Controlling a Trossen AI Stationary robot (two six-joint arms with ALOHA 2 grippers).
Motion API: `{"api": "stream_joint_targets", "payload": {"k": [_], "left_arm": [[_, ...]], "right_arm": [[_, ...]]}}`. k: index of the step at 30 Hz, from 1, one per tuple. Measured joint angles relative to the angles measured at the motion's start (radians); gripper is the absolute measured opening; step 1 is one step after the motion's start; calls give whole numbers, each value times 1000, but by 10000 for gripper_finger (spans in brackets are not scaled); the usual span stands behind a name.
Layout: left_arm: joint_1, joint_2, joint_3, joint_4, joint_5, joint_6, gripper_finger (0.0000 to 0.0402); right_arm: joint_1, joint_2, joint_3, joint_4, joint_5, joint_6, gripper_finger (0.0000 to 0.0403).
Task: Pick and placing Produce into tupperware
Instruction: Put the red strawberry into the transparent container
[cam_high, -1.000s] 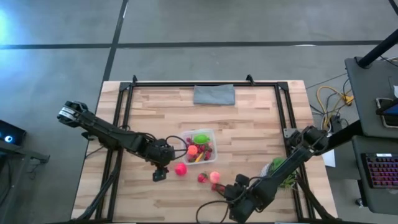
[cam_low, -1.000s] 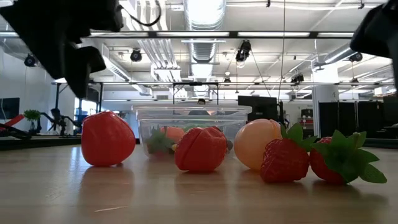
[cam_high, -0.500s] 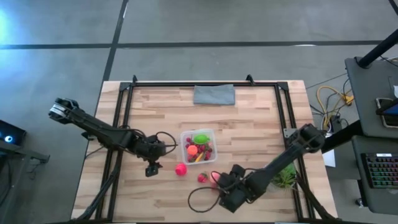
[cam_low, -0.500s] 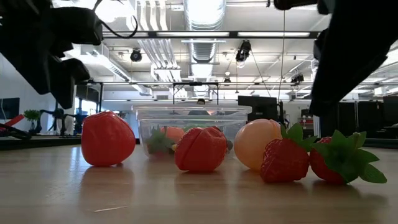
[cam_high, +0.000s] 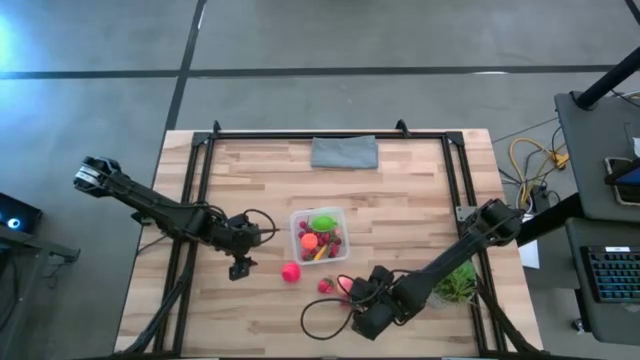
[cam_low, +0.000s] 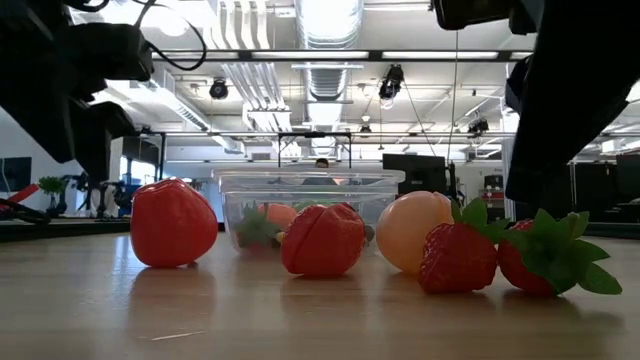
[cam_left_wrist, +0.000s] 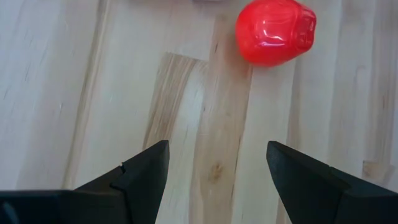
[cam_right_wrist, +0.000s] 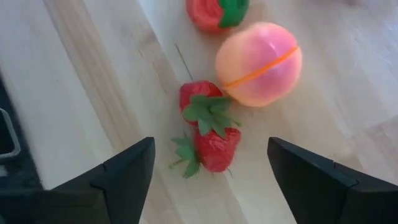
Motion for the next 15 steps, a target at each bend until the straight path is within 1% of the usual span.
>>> {"api": "stream_joint_targets", "payload": {"k": [3, 6, 9, 11, 15], "left_arm": [[0, -2, 0, 1, -2, 8, 255], [1, -4, -1, 0, -5, 10, 255], [0, -7, -7, -5, -6, 8, 255], [1, -11, -10, -12, -6, 7, 255], [1, -18, -11, -8, -11, 10, 255]], "right_arm": [[-1, 28, -2, 47, 0, -11, 304], [-2, 70, -3, 90, -42, 7, 304], [-2, 81, -4, 86, -82, 66, 304], [-1, 81, -4, 62, -88, 91, 304], [-2, 74, -4, 56, -88, 85, 304]]}}
